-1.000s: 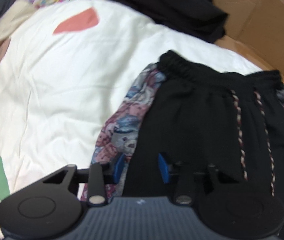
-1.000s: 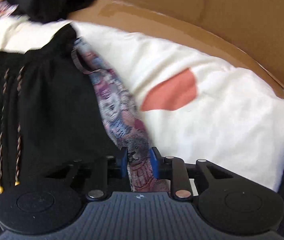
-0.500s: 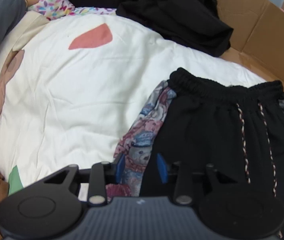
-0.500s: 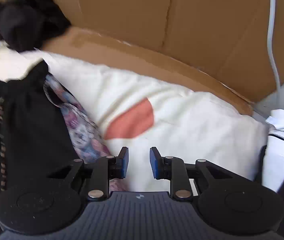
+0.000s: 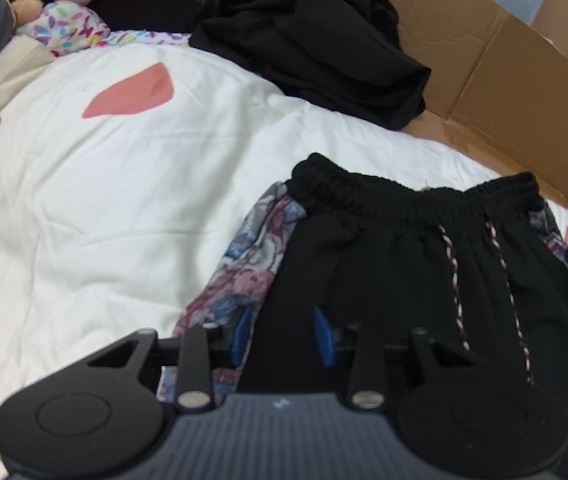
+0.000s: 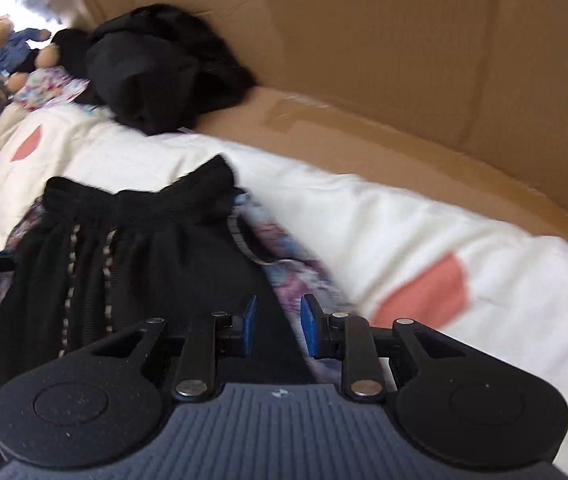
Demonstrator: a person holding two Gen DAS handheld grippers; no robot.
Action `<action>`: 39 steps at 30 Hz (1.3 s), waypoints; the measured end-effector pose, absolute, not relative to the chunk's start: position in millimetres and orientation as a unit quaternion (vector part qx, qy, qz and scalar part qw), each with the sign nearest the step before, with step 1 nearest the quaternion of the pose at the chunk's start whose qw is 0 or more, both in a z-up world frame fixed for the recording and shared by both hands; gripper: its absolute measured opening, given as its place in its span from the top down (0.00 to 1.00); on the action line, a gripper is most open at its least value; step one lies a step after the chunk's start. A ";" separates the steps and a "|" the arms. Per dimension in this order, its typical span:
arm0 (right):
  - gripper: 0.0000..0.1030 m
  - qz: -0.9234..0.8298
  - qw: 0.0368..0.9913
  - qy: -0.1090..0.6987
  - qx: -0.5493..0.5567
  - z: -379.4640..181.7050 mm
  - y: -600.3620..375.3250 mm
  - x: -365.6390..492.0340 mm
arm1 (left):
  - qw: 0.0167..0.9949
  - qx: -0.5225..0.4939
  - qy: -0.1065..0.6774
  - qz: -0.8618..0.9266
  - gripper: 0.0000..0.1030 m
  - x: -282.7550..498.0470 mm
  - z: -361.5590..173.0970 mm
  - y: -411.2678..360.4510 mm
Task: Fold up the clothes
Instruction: 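Lift both open grippers up and away from the flat pants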
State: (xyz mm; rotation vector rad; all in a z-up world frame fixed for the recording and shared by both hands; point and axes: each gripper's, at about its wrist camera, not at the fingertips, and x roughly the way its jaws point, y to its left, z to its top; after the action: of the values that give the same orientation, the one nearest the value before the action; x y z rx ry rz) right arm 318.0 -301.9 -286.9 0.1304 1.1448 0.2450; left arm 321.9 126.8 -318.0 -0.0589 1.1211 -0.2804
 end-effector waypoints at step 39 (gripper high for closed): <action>0.28 0.031 0.881 0.471 0.014 -135.4 -315.3 246.2 | 0.843 -0.017 0.534 -0.053 0.38 215.7 -192.5 153.3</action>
State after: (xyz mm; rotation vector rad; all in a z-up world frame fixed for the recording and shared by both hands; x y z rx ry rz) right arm 246.2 -315.3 -135.4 0.0285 0.9818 0.0648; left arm 215.7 153.3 -192.5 -0.0363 1.1282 -0.1113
